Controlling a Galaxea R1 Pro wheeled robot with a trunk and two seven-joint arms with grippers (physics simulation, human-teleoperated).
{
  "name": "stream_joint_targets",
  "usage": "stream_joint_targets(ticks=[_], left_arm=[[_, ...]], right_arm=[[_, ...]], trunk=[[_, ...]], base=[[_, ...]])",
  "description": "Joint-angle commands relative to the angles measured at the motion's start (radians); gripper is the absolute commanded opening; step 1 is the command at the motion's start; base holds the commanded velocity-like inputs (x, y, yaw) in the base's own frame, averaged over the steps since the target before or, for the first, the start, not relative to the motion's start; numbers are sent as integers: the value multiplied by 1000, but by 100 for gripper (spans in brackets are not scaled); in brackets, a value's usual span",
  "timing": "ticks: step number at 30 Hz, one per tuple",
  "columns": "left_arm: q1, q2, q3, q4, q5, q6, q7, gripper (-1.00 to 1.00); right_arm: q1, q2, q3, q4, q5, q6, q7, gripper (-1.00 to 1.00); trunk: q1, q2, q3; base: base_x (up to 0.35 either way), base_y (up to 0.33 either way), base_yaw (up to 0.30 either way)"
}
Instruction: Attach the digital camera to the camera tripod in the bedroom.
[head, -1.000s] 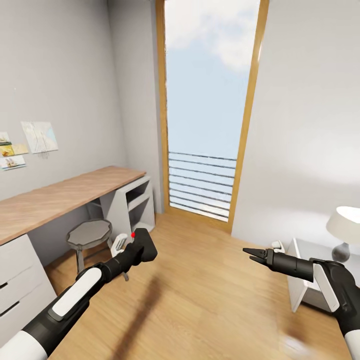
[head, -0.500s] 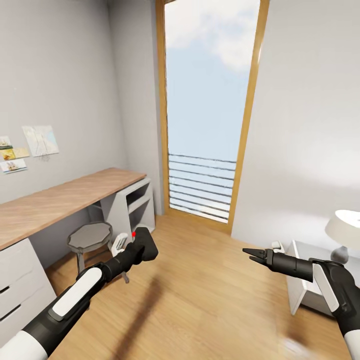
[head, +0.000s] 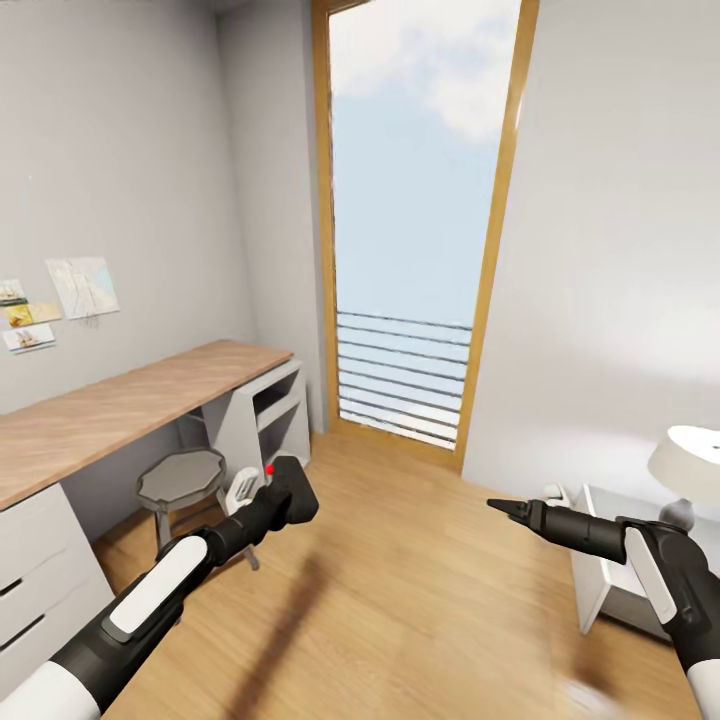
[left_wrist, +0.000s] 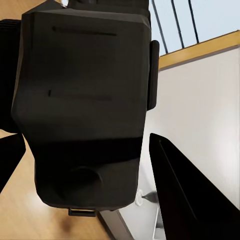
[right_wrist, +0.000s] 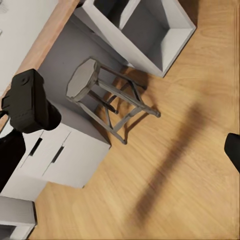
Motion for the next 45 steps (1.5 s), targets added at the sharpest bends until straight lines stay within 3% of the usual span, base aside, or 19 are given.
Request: stream_joint_targets(ticks=[1,9,39,45], left_arm=[[-1,0,-2,-2,5,0,5,-100],[-1,-9,-1,-1,4,0,6,-100],[-1,-16,-1,-1,3,0,6,-100],[-1,-20,-4,4,2,0,8,-100]], right_arm=[[-1,1,-1,0,1,3,-4,100],[-1,26,-1,0,0,1,-47,100],[-1,28,2,1,1,-1,-57,100],[-1,29,4,15,-2,0,-91,100]], trunk=[[-4,7,2],[-35,63,27],[-150,273,121],[-173,315,140]], base=[[0,0,0],[0,0,0],[0,0,0],[0,0,0]])
